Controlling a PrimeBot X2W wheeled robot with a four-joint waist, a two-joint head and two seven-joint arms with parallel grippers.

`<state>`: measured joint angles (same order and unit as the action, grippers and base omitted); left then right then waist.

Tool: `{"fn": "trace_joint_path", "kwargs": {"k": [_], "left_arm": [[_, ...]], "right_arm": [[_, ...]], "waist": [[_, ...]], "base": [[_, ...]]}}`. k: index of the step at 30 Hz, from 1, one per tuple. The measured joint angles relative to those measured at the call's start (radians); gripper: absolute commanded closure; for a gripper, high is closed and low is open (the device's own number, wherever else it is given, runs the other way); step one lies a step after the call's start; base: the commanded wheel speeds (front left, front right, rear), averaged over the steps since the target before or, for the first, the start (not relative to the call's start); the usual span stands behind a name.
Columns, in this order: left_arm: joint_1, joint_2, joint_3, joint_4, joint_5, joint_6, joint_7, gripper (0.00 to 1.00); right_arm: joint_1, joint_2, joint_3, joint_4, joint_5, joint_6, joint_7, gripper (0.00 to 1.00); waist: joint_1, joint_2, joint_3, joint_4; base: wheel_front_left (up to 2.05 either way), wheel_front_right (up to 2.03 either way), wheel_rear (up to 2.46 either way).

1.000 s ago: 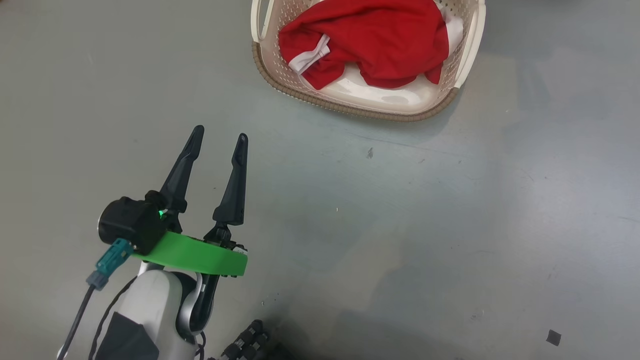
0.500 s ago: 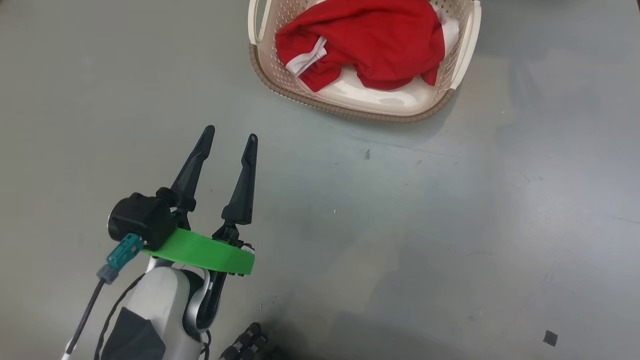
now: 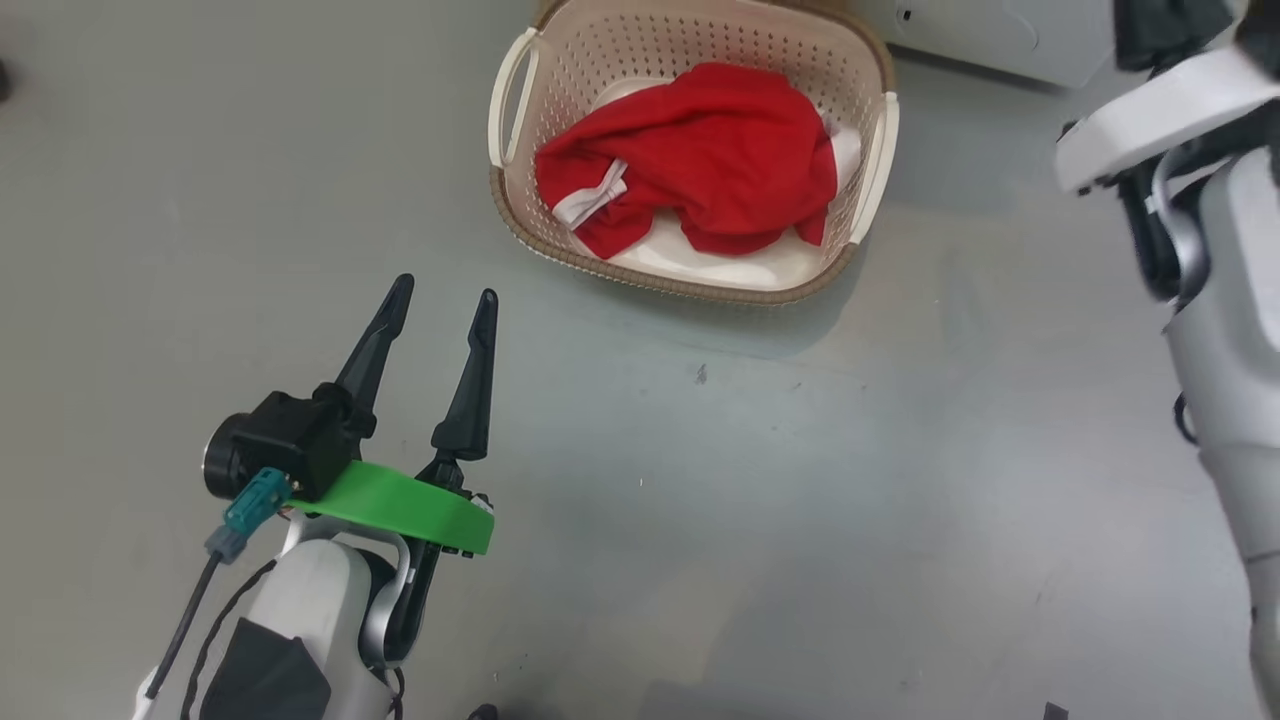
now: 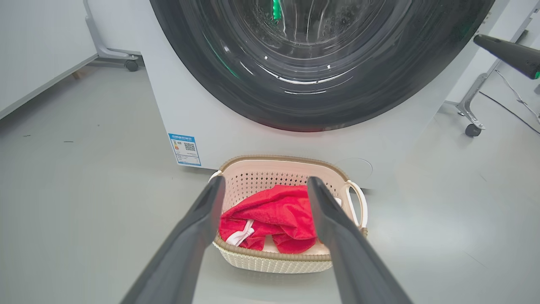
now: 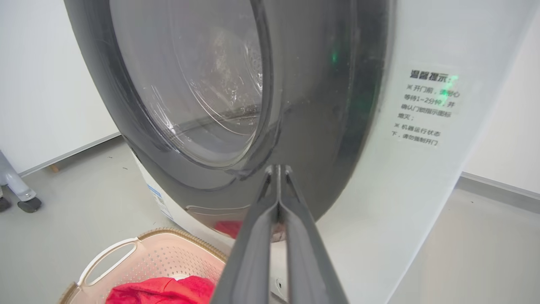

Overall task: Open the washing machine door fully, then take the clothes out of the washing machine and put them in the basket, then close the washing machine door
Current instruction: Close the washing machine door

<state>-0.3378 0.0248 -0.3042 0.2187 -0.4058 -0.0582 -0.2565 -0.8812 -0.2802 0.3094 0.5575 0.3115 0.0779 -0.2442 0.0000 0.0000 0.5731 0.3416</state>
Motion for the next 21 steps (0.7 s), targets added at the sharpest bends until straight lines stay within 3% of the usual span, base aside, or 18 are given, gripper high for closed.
{"fn": "trace_joint_path", "kwargs": {"k": [7,21], "left_arm": [[0.006,0.000,0.045,0.030,0.031,0.000,0.000,0.00],[0.106,0.029,0.105,0.071,0.075,0.000,0.000,0.00]], "right_arm": [[0.150,0.091,0.024,0.000,0.017,0.003,-0.008,1.00],[0.355,0.156,-0.043,-0.094,0.058,-0.010,-0.009,1.00]], "waist": [[0.0000,0.0000,-0.087,-0.045],[0.0000,0.0000,-0.253,-0.172]], "base": [[0.00,0.00,0.00],[0.00,0.00,0.00]]}}
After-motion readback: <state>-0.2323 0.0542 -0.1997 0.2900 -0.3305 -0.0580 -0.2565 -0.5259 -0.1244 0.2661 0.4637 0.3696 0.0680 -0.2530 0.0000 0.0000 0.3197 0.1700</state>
